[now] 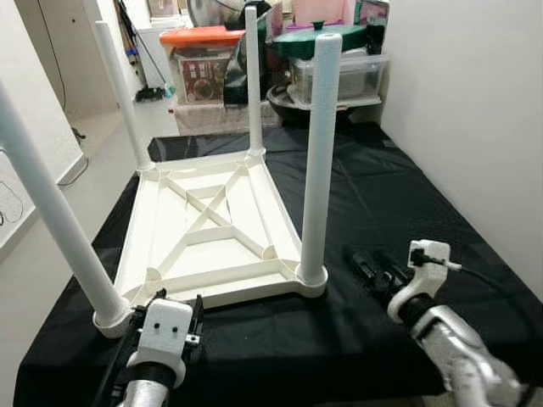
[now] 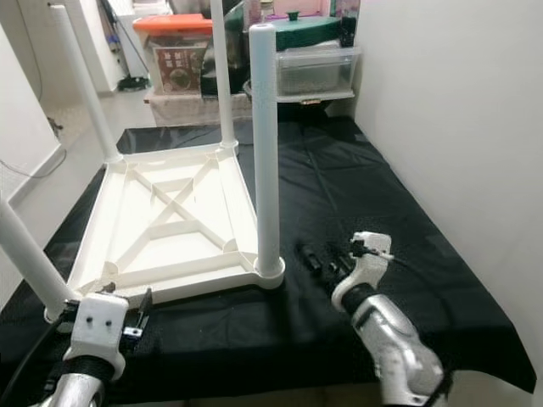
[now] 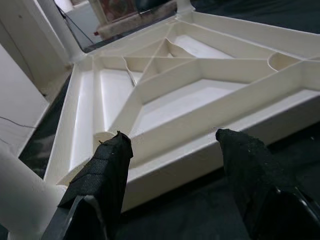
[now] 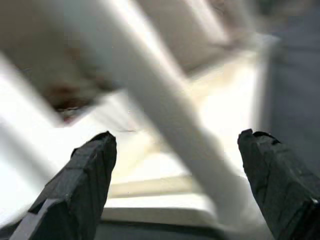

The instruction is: Building children table

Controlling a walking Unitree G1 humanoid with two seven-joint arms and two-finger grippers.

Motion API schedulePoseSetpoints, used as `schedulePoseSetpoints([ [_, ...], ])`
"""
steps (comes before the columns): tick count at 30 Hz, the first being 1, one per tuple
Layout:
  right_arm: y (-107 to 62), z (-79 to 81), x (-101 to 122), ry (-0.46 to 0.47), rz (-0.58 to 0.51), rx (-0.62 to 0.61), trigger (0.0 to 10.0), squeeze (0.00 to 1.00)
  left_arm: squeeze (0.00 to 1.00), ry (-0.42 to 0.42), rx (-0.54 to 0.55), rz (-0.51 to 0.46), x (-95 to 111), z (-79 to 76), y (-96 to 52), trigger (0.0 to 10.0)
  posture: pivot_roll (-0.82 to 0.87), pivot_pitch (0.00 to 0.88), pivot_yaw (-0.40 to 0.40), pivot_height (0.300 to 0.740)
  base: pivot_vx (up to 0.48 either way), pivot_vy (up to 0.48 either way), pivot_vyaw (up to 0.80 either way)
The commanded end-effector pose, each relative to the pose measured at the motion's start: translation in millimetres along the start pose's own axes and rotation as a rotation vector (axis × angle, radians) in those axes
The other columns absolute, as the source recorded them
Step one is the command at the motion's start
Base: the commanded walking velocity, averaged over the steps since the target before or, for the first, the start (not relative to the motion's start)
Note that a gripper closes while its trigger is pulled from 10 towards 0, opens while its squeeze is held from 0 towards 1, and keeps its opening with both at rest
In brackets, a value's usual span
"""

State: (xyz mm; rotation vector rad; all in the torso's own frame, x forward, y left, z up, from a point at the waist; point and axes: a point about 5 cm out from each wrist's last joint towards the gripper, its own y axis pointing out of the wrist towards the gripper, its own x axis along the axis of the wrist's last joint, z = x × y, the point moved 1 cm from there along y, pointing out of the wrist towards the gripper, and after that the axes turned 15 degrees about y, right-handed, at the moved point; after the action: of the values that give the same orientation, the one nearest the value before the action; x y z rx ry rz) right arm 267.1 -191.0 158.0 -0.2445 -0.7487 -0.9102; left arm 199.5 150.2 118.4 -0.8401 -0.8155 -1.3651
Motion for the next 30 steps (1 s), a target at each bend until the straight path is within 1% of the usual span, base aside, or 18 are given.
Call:
schedulePoseSetpoints([
  [1, -0.3, 20.4, 19, -0.05, -0.016, 0.166, 10.0, 0.0, 0.0, 0.003, -0.029, 0.011, -7, -2.5, -1.6, 10.0, -0.05, 0.0, 0.031, 0.74, 0.0, 0.0, 0.0],
  [3, 2.5, 22.6, 24, -0.076, -0.035, 0.174, 10.0, 0.0, 0.0, 0.001, -0.035, 0.01, -7, -3.0, -1.7, 10.0, -0.05, 0.0, 0.031, 0.74, 0.0, 0.0, 0.0],
  [5, 11.0, 28.6, 38, -0.099, -0.104, 0.188, 10.0, 0.0, 0.0, -0.003, -0.045, 0.01, -7, -4.2, -1.5, 10.0, -0.04, 0.0, 0.037, 0.74, 0.0, 0.0, 0.0],
  [9, 15.1, 36.6, 51, -0.119, -0.167, 0.21, 10.0, 0.0, 0.0, 0.001, -0.047, 0.008, -7, -4.1, -1.6, 10.0, -0.04, 0.0, 0.039, 0.74, 0.0, 0.0, 0.0],
  [10, 22.0, 40.8, 63, -0.135, -0.232, 0.182, 10.0, 1.0, 0.0, 0.001, -0.046, 0.009, -8, -3.6, -1.6, 10.0, -0.04, 0.0, 0.047, 0.74, 0.0, 0.0, 0.0],
  [11, 26.6, 43.4, 71, -0.143, -0.276, 0.158, 10.0, 1.0, 0.0, 0.001, -0.046, 0.009, -8, -3.3, -1.7, 10.0, -0.04, 0.0, 0.047, 0.74, 0.0, 0.0, 0.0],
  [12, 26.6, 43.4, 71, -0.143, -0.276, 0.158, 10.0, 1.0, 0.0, 0.001, -0.046, 0.009, -8, -3.3, -1.7, 10.0, -0.04, 0.0, 0.047, 0.74, 0.0, 0.0, 0.0],
  [14, 36.4, 57.9, 89, -0.174, -0.354, 0.155, 10.0, 1.0, 0.0, -0.004, -0.091, 0.029, -12, -9.5, -2.4, 10.0, -0.04, 0.0, 0.05, 0.74, 0.0, 0.0, 0.0],
  [15, 37.7, 65.1, 94, -0.166, -0.367, 0.192, 10.0, 0.75, 0.0, -0.022, -0.115, 0.037, -13, -13.2, -3.3, 10.0, -0.04, 0.0, 0.05, 0.74, 0.0, 0.0, 0.0],
  [18, 38.7, 71.6, 96, -0.163, -0.369, 0.228, 10.0, 0.75, 0.0, -0.035, -0.136, 0.041, -14, -16.2, -4.0, 10.0, -0.04, 0.0, 0.046, 0.74, 0.0, 0.0, 0.0],
  [19, 41.2, 78.4, 96, -0.189, -0.364, 0.255, 10.0, 0.0, 0.0, -0.041, -0.154, 0.036, -13, -18.6, -5.1, 10.0, -0.04, 0.0, 0.046, 0.74, 0.0, 0.0, 0.0],
  [20, 45.9, 84.7, 96, -0.229, -0.369, 0.261, 10.0, 0.0, 0.0, -0.04, -0.168, 0.034, -13, -20.8, -6.3, 10.0, -0.04, 0.0, 0.046, 0.74, 0.0, 0.0, 0.0],
  [21, 45.9, 84.7, 96, -0.229, -0.369, 0.261, 10.0, 0.0, 0.0, -0.04, -0.168, 0.034, -13, -20.8, -6.3, 10.0, -0.04, 0.0, 0.046, 0.74, 0.0, 0.0, 0.0],
  [22, 54.5, 96.3, 99, -0.294, -0.393, 0.273, 10.0, 0.0, 0.0, -0.036, -0.177, 0.035, -13, -22.7, -7.0, 10.0, -0.03, 0.0, 0.044, 0.74, 0.0, 0.0, 0.0],
  [26, 59.5, 103.1, 101, -0.34, -0.407, 0.274, 10.0, 0.0, 0.0, -0.037, -0.177, 0.037, -14, -23.2, -7.2, 10.0, -0.03, 0.0, 0.039, 0.74, 0.0, 0.0, 0.0],
  [28, 63.2, 106.6, 100, -0.392, -0.407, 0.262, 10.0, 0.0, 0.0, -0.033, -0.179, 0.038, -14, -23.5, -7.4, 10.0, -0.03, 0.0, 0.039, 0.74, 0.0, 0.0, 0.0],
  [29, 67.4, 111.0, 92, -0.435, -0.378, 0.271, 10.0, 0.0, 0.0, -0.031, -0.18, 0.037, -14, -23.4, -7.4, 10.0, -0.03, 0.0, 0.039, 0.74, 0.0, 0.0, 0.0],
  [30, 68.2, 112.8, 87, -0.434, -0.358, 0.288, 10.0, 0.0, 0.0, -0.029, -0.182, 0.038, -15, -23.7, -7.6, 10.0, -0.03, 0.0, 0.037, 0.74, 0.0, 0.0, 0.0],
])
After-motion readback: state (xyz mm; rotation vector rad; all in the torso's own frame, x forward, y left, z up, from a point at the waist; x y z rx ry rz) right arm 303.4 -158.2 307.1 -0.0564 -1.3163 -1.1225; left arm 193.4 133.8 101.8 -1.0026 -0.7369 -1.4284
